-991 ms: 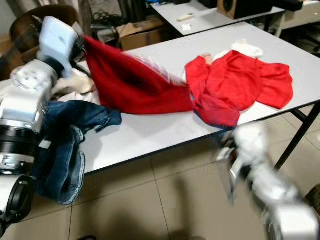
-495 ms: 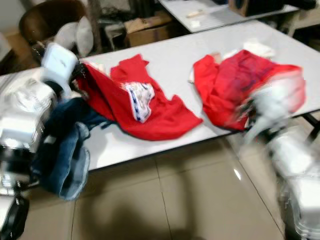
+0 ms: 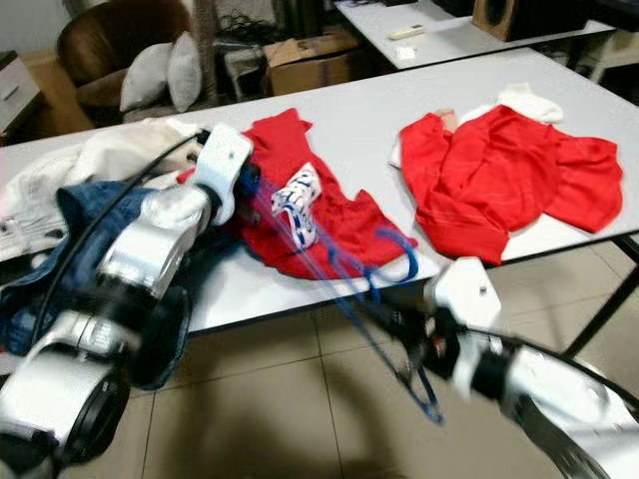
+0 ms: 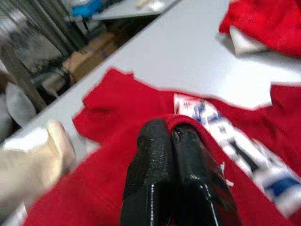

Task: Hang hanger

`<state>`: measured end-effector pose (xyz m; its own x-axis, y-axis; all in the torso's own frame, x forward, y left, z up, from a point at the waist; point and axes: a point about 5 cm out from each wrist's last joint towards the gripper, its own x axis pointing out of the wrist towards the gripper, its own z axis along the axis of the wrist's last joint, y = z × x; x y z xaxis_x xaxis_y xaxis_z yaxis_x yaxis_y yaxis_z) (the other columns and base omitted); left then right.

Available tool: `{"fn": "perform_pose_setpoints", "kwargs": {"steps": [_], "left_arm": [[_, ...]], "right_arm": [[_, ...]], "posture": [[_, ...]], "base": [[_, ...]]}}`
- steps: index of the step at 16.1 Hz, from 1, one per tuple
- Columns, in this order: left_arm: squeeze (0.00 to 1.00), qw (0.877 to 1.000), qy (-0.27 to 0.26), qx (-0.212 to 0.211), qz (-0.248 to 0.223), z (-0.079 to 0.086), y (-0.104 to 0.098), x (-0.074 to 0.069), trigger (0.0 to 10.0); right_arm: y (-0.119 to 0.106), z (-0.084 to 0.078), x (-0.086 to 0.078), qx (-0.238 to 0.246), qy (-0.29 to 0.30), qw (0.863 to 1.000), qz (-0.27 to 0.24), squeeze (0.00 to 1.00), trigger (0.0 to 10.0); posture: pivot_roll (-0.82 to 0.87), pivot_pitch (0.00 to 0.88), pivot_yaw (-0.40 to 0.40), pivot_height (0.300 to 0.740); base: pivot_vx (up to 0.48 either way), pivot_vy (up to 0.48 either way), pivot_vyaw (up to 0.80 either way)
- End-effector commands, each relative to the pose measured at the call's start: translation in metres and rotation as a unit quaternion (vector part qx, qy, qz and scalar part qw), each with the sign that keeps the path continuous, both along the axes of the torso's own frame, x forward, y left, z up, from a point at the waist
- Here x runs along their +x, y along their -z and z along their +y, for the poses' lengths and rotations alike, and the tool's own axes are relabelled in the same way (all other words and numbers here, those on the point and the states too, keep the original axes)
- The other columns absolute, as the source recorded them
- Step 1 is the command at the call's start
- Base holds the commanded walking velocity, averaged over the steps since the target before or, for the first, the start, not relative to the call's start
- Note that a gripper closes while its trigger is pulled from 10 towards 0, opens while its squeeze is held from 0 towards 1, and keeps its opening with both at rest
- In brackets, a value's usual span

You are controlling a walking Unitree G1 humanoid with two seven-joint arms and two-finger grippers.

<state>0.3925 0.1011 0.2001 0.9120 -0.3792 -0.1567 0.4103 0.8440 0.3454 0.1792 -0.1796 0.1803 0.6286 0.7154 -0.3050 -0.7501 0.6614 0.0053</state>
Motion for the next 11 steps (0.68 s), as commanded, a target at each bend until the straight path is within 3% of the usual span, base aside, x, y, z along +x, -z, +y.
{"fn": "perform_pose_setpoints", "kwargs": {"steps": [1,4,6,8,11], "left_arm": [[0.00,1.000,-0.013,-0.003,-0.020,0.006,-0.012,0.006,0.0],[0.00,0.999,0.012,-0.003,-0.038,0.005,-0.030,0.014,0.0],[0.00,0.998,0.037,0.008,-0.043,0.004,-0.036,0.014,0.0],[0.00,0.996,0.074,-0.023,-0.038,-0.002,-0.048,0.011,0.0],[0.00,0.991,0.123,-0.033,-0.034,-0.011,-0.059,0.003,0.0]], "right_arm": [[0.000,0.005,-0.008,0.001,-0.026,0.999,0.020,0.00,10.0],[0.019,0.003,-0.015,-0.030,-0.017,0.996,0.086,0.00,10.0],[0.023,0.000,-0.011,-0.044,-0.003,0.995,0.089,0.00,10.0],[0.023,-0.003,0.007,-0.047,0.036,0.996,0.071,0.00,10.0],[0.029,0.004,0.043,-0.009,0.113,0.993,0.045,0.00,10.0]], "posture": [[-0.22,0.000,0.171,0.740],[-0.21,0.000,0.160,0.740],[-0.20,0.000,0.151,0.740],[-0.19,0.000,0.144,0.740],[-0.18,0.000,0.136,0.740]], "base": [[0.000,0.000,0.00],[0.000,0.000,0.00],[0.000,0.000,0.00],[0.000,0.000,0.00],[0.000,0.000,0.00]]}}
